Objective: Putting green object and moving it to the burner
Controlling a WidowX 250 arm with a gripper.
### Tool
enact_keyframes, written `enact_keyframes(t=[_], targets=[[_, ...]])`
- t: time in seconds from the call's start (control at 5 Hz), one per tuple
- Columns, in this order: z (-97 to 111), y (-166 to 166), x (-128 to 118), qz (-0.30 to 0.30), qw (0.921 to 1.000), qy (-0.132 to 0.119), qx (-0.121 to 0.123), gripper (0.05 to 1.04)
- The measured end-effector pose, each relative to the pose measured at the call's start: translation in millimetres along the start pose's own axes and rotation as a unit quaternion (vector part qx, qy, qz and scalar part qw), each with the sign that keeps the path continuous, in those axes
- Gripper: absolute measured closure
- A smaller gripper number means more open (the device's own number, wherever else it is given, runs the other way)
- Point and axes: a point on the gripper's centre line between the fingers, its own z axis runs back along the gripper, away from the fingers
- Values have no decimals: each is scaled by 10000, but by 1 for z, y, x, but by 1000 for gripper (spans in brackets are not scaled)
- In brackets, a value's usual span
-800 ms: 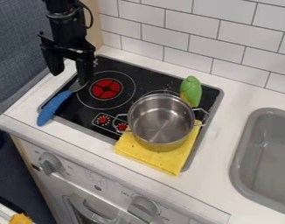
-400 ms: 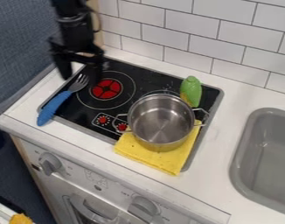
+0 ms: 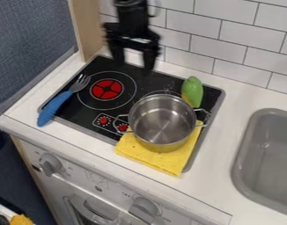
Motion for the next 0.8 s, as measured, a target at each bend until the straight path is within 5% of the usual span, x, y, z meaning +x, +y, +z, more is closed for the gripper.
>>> enact_keyframes(t=[0.2, 0.4, 0.8], targets=[[1, -43, 29, -313, 9991, -264, 67, 85], [-6, -47, 37, -244, 9990, -306, 238, 85], [-46, -48, 35, -188, 9985, -41, 505, 85]])
